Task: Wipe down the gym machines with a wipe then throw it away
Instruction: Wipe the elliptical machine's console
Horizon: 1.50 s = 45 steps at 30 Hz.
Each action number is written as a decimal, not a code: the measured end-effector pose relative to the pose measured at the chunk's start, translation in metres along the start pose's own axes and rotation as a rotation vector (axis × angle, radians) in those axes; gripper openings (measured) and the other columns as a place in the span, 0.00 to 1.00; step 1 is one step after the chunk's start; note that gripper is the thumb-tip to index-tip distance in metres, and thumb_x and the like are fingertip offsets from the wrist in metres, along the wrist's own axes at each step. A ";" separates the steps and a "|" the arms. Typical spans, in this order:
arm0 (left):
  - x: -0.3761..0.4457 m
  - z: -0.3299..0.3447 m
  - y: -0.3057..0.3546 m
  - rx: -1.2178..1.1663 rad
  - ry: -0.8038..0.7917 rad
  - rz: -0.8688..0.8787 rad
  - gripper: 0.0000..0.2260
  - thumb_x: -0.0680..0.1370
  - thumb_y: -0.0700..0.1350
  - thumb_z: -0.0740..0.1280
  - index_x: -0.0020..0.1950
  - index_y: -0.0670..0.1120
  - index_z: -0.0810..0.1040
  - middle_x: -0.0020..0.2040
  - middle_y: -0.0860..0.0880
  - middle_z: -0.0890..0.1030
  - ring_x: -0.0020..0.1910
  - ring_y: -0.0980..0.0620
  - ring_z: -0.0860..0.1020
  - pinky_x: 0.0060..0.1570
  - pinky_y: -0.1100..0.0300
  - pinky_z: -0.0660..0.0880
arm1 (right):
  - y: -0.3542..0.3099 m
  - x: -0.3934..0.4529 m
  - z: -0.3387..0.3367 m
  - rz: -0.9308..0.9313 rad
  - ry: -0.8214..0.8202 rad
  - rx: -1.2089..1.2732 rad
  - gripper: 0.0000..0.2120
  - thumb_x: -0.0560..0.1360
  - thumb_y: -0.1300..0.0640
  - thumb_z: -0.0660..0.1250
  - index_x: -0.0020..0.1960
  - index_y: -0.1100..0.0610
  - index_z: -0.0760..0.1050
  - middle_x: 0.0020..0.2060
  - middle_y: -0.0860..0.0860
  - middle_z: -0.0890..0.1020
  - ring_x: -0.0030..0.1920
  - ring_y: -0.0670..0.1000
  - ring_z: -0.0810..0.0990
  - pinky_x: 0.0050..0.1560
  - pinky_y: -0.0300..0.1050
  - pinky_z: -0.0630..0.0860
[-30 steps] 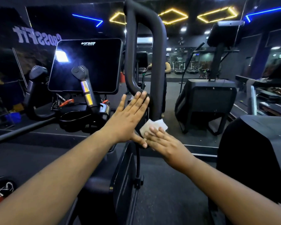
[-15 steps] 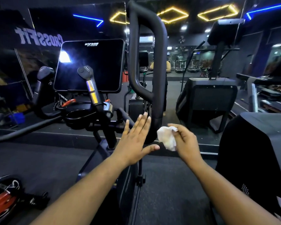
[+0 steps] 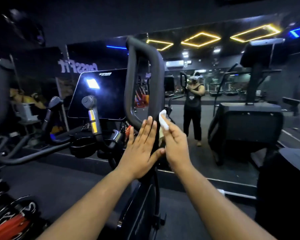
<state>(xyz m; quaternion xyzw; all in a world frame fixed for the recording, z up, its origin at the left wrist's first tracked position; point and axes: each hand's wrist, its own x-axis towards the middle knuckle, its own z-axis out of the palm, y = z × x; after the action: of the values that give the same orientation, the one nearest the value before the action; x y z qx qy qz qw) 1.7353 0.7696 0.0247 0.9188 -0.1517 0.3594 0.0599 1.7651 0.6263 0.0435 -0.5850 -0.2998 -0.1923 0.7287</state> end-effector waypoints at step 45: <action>0.067 0.260 0.027 -0.536 0.324 -1.113 0.16 0.79 0.38 0.71 0.60 0.57 0.76 0.52 0.57 0.85 0.53 0.54 0.83 0.52 0.53 0.81 | 0.303 0.138 -0.146 0.592 -0.921 0.220 0.09 0.80 0.61 0.69 0.59 0.54 0.80 0.48 0.57 0.86 0.49 0.57 0.86 0.49 0.54 0.83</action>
<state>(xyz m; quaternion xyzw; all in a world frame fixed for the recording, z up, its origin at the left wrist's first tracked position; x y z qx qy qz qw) 1.9400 0.6711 -0.1205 0.7472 0.2746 0.3584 0.4876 2.0905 0.5676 -0.1089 -0.5882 -0.4285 0.3282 0.6022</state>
